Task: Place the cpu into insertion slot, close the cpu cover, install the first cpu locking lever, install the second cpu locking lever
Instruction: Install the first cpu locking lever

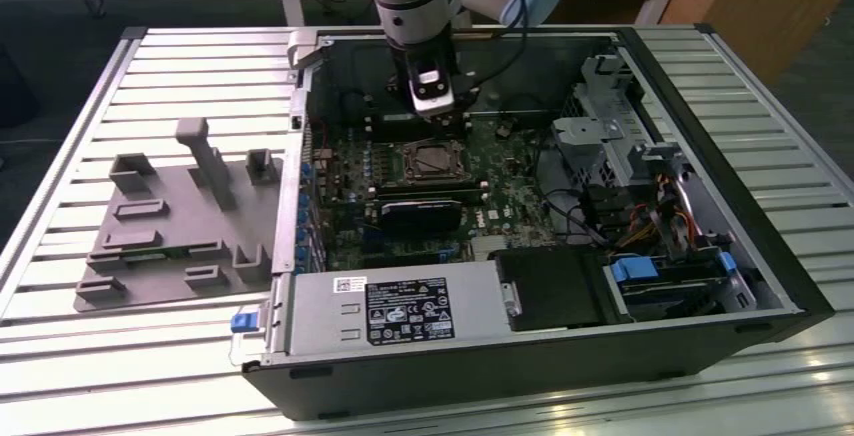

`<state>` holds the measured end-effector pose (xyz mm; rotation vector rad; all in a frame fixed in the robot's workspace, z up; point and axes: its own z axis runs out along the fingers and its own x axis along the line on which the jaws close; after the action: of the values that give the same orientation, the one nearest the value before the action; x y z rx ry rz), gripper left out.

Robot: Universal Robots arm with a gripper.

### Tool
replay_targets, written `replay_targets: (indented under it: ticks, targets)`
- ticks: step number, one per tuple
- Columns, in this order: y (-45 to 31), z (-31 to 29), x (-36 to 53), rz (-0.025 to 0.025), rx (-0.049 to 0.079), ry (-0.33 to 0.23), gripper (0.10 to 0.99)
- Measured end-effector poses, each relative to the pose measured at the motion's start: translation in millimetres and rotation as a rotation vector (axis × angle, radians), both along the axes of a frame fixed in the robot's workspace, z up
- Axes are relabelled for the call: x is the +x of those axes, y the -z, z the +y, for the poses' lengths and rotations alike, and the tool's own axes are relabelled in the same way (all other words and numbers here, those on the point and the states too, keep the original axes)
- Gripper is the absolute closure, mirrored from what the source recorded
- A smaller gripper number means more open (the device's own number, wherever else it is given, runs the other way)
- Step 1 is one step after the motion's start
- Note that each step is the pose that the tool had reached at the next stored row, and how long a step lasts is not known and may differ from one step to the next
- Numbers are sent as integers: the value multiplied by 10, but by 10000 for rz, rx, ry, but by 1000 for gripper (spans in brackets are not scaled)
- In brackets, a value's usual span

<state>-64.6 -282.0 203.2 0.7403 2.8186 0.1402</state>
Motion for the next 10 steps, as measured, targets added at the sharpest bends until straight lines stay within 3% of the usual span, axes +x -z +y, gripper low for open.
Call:
replay_targets:
  ticks: [10]
  targets:
    - [24,19,0,0,0,596,984]
